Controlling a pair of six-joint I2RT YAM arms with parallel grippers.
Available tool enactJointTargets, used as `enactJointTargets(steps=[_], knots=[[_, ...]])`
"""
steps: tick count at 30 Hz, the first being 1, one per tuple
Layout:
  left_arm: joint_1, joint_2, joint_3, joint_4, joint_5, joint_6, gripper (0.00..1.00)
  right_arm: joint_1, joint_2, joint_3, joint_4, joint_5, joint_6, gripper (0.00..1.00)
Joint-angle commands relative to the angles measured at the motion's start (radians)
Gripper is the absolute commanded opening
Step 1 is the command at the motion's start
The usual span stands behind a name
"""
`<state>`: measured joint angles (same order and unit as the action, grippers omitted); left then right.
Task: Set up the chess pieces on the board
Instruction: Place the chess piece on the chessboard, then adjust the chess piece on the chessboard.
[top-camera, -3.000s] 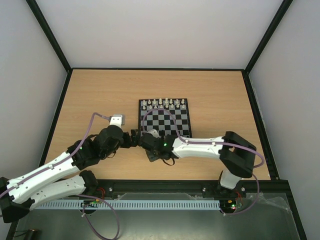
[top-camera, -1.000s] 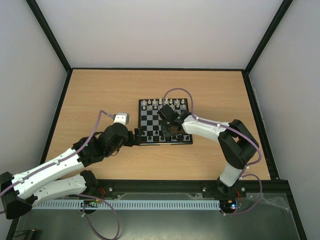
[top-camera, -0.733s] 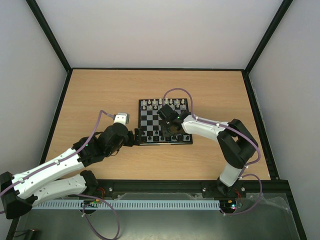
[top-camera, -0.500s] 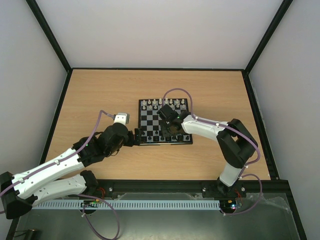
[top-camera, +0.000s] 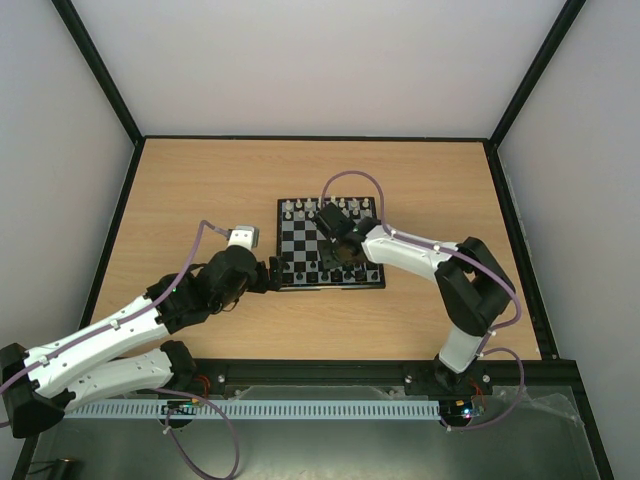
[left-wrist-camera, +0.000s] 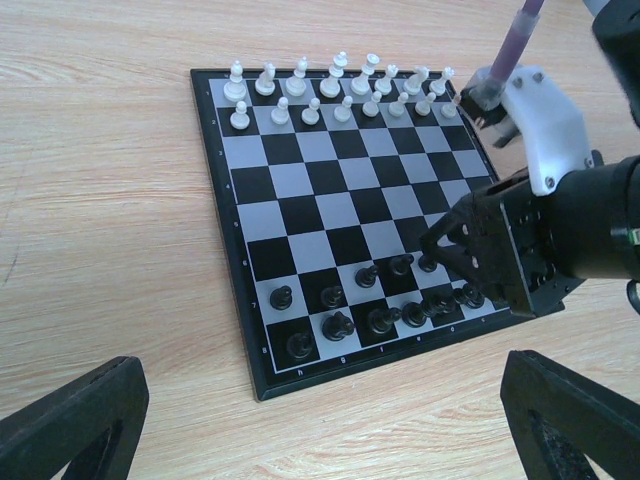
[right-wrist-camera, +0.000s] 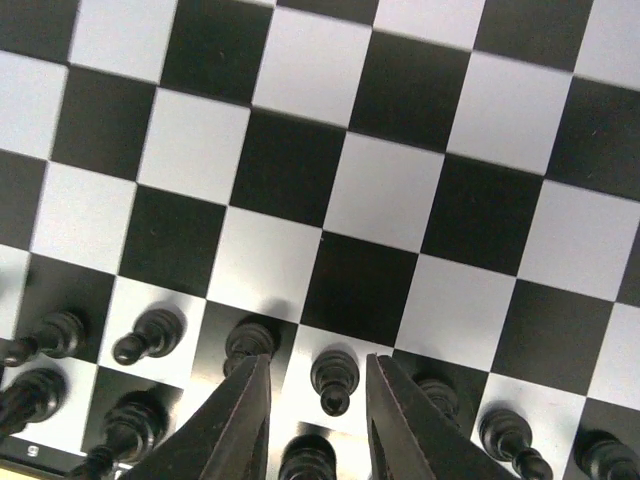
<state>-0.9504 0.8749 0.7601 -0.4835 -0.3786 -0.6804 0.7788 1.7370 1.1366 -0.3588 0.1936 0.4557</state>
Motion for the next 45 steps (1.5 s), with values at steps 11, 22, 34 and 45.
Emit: enactJointTargets(steps=[11, 22, 34, 45], knots=[[0.018, 0.037, 0.016, 0.017, -0.033, 0.002, 0.99, -0.004, -0.217, 0.003, -0.116, 0.062, -0.003, 0.70], [0.040, 0.052, -0.012, 0.019, -0.061, -0.044, 1.00, -0.003, -0.491, -0.211, -0.074, 0.102, 0.050, 0.99], [0.059, 0.164, -0.055, 0.099, -0.041, -0.045, 0.99, -0.003, -0.535, -0.263, -0.025, 0.069, 0.054, 0.99], [0.075, -0.023, -0.091, 0.070, -0.085, -0.048, 0.99, 0.019, -0.188, 0.019, -0.021, -0.173, -0.006, 0.49]])
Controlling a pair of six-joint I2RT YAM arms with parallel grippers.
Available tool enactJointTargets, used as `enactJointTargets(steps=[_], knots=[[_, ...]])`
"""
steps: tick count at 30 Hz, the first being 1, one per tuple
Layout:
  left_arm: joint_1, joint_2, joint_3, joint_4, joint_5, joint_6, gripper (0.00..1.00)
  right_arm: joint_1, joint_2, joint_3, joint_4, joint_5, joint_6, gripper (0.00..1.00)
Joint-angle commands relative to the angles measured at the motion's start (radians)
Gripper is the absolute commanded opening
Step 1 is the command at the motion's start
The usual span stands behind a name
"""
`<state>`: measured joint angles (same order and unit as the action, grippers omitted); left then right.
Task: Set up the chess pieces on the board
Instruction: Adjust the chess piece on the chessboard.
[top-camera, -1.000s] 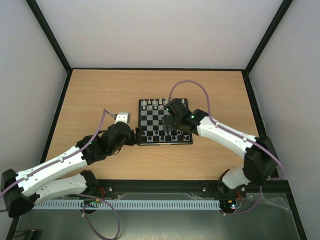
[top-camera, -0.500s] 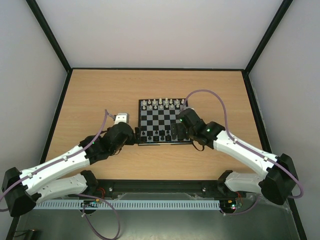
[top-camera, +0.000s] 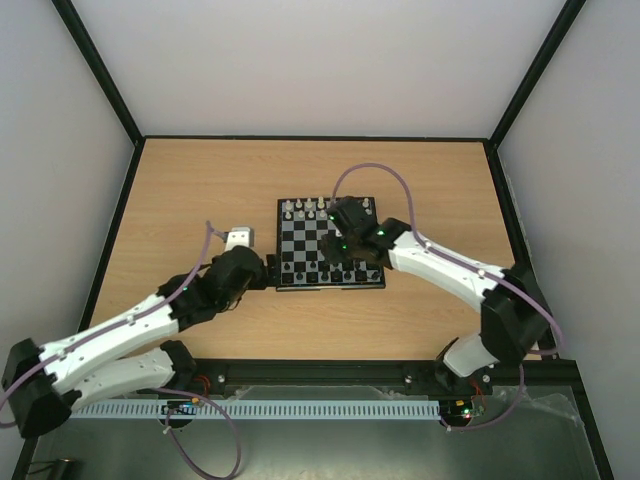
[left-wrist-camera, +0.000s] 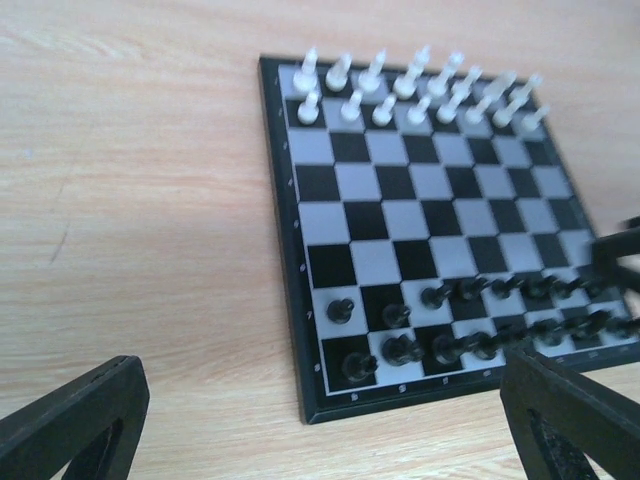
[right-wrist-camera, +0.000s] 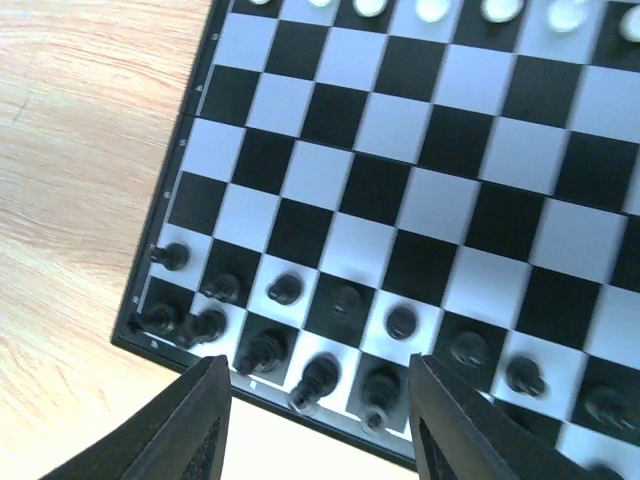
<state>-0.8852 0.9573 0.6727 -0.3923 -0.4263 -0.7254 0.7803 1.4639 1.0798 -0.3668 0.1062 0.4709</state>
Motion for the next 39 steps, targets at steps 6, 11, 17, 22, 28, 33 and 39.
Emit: enactJointTargets(steps=[6, 11, 17, 22, 28, 33, 39], knots=[[0.010, -0.245, -0.011, -0.039, 0.003, 0.013, 0.99, 0.058, 0.184, 0.178, -0.026, -0.083, -0.020, 0.55], [0.011, -0.232, 0.009, -0.060, 0.004, 0.032, 1.00, 0.083, 0.203, 0.209, -0.020, -0.083, -0.007, 0.70], [0.010, -0.277, 0.001, -0.058, 0.011, 0.021, 1.00, 0.107, 0.224, 0.245, -0.038, -0.082, -0.005, 0.69], [0.009, -0.339, -0.005, -0.076, -0.015, 0.009, 1.00, 0.118, 0.241, 0.282, -0.061, -0.082, -0.004, 0.62], [0.009, -0.409, -0.019, -0.086, -0.032, -0.012, 0.99, 0.122, 0.309, 0.351, -0.114, -0.086, 0.004, 0.50], [0.010, -0.430, -0.011, -0.100, -0.032, -0.022, 1.00, 0.133, 0.363, 0.406, -0.171, -0.067, 0.013, 0.44], [0.009, -0.442, -0.015, -0.101, -0.027, -0.026, 0.99, 0.140, 0.414, 0.432, -0.214, -0.039, 0.023, 0.39]])
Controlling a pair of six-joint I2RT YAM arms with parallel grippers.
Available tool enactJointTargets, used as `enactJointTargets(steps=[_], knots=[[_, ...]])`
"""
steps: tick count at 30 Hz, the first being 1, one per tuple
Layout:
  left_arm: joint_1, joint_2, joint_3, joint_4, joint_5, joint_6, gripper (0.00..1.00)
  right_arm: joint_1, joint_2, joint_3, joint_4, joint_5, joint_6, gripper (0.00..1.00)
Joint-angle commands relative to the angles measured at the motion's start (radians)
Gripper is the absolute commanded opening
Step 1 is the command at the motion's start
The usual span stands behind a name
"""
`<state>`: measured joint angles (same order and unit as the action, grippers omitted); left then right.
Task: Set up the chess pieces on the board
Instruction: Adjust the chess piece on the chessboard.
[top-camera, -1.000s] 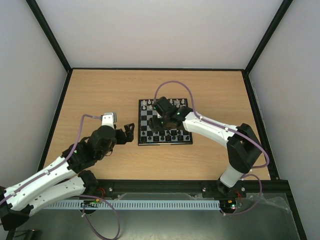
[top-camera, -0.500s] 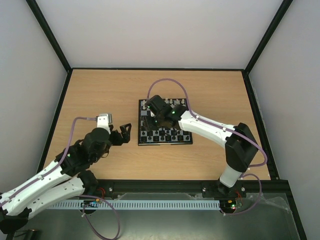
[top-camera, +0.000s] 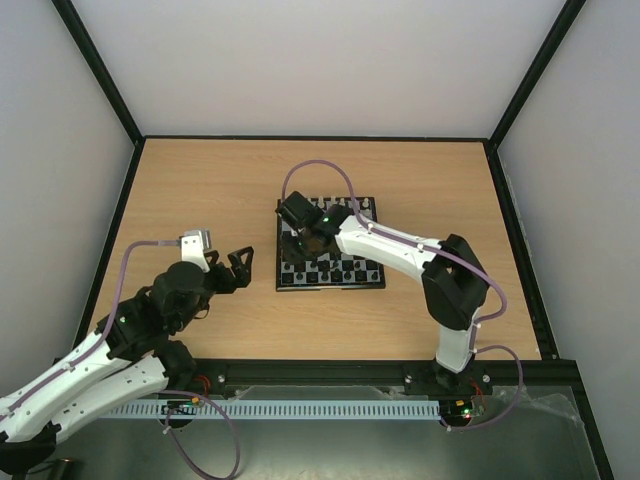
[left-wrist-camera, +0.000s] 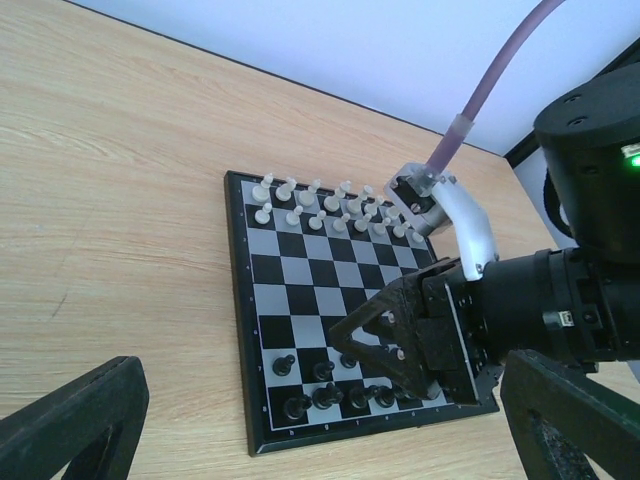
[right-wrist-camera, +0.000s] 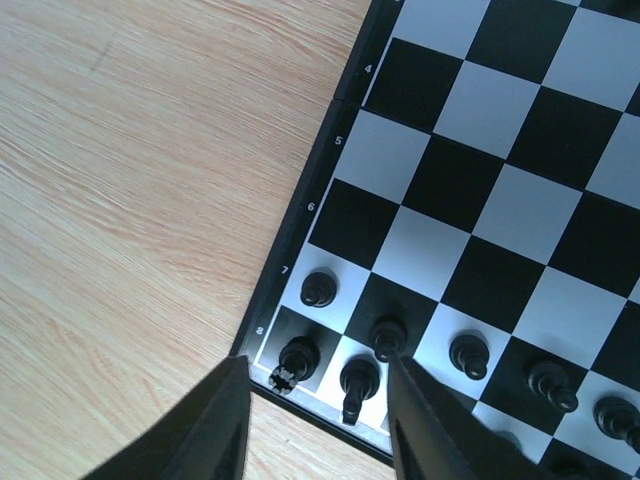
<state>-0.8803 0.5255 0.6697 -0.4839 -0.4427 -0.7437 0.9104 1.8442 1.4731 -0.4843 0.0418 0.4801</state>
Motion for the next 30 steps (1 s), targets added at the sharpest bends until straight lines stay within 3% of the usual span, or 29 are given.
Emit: enactJointTargets(steps=[1, 13, 30], knots=[[0.005, -0.010, -0.011, -0.009, -0.008, -0.005, 0.99, 0.011, 0.043, 0.044, -0.104, 0.030, 0.016, 0.36], [0.005, -0.004, -0.011, -0.003, -0.002, 0.006, 0.99, 0.021, 0.119, 0.055, -0.142, 0.113, 0.032, 0.30], [0.005, 0.015, -0.012, 0.001, -0.011, 0.007, 0.99, 0.020, 0.161, 0.051, -0.126, 0.079, 0.011, 0.16]])
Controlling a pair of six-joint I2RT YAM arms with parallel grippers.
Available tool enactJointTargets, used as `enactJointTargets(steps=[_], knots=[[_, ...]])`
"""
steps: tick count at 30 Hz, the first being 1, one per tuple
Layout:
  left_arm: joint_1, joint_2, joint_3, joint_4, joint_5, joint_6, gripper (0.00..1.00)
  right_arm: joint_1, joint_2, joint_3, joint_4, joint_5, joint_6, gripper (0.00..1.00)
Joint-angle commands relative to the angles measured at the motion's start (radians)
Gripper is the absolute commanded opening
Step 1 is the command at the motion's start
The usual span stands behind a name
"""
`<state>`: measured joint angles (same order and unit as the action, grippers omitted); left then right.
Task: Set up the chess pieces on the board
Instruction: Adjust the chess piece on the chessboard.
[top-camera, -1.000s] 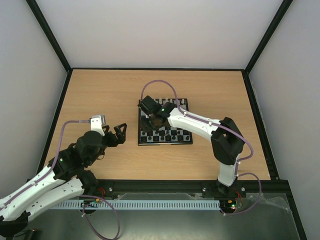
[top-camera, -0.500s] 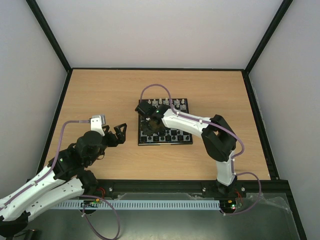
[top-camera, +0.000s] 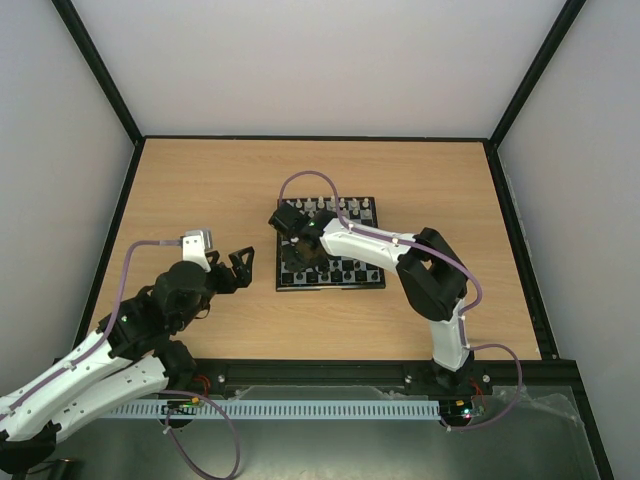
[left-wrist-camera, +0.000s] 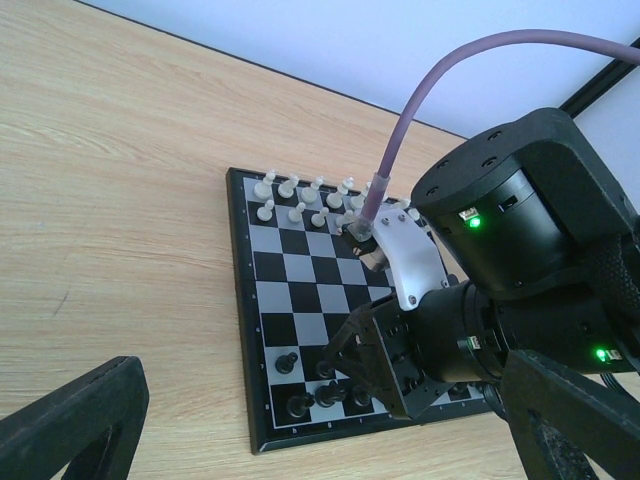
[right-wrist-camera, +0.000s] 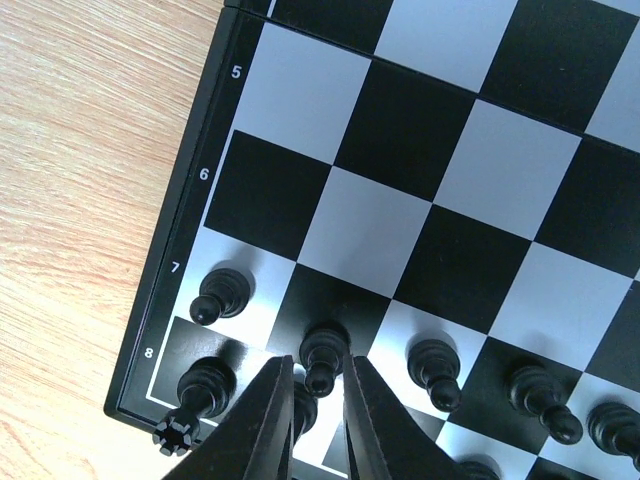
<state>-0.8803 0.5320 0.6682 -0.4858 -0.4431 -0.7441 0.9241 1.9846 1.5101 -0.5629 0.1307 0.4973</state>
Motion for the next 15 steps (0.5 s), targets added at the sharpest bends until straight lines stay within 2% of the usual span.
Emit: enactJointTargets(steps=[1, 5, 10, 15], knots=[[0.006, 0.009, -0.010, 0.002, -0.011, 0.008, 1.00, 0.007, 0.020, 0.011, -0.048, -0.012, -0.006, 0.15], [0.005, 0.013, -0.012, 0.005, -0.010, 0.009, 0.99, 0.006, 0.020, 0.001, -0.045, -0.014, -0.005, 0.16], [0.005, 0.018, -0.012, 0.009, -0.009, 0.011, 0.99, 0.010, 0.022, -0.005, -0.043, -0.015, -0.005, 0.22], [0.005, 0.020, -0.013, 0.009, -0.009, 0.012, 0.99, 0.012, 0.032, -0.004, -0.043, -0.025, -0.008, 0.22]])
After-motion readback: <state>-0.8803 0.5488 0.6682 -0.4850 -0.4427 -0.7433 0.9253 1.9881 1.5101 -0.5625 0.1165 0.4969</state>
